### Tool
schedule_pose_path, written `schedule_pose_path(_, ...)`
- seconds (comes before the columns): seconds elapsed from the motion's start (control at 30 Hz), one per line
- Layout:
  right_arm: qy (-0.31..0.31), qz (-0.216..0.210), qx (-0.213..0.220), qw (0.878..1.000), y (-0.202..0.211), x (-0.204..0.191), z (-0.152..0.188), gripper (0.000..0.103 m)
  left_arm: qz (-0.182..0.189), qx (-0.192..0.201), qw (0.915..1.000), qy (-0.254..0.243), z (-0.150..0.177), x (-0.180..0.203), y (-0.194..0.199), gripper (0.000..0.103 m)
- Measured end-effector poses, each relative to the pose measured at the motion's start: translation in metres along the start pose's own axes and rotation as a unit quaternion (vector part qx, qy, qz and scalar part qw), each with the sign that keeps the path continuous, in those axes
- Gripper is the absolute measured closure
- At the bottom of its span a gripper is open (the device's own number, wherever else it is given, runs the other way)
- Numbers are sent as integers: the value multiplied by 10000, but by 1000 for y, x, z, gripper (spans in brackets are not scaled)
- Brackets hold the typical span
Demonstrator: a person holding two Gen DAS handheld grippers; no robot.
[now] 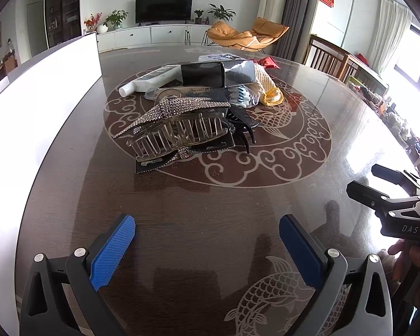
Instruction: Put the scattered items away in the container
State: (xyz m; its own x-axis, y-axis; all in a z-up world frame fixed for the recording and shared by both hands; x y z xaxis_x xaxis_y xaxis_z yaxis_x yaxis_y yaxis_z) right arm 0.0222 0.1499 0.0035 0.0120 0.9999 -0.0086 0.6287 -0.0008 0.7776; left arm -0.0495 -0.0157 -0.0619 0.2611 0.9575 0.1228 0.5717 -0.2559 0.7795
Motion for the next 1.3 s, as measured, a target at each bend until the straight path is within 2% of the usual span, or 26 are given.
schedule_pose_path(1.3, -6, 59, 0, 10000, 0, 2, 1, 1, -14, -8, 10000, -27, 0, 0, -1, 0)
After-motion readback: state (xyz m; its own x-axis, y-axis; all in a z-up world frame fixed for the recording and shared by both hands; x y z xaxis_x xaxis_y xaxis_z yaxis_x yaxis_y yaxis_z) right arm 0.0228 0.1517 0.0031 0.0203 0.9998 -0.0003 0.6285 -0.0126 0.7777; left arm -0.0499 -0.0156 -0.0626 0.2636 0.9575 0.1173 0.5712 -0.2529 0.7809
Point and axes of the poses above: each gripper's, at about its wrist camera, not at the fingertips, and y roughly against the way its jaws point, x to its right, z to its underside, the point moved 1 cm from there along -y, roughly the way its jaws point, and after that the axes turned 2 degrees about y, right-handed, at the moved point
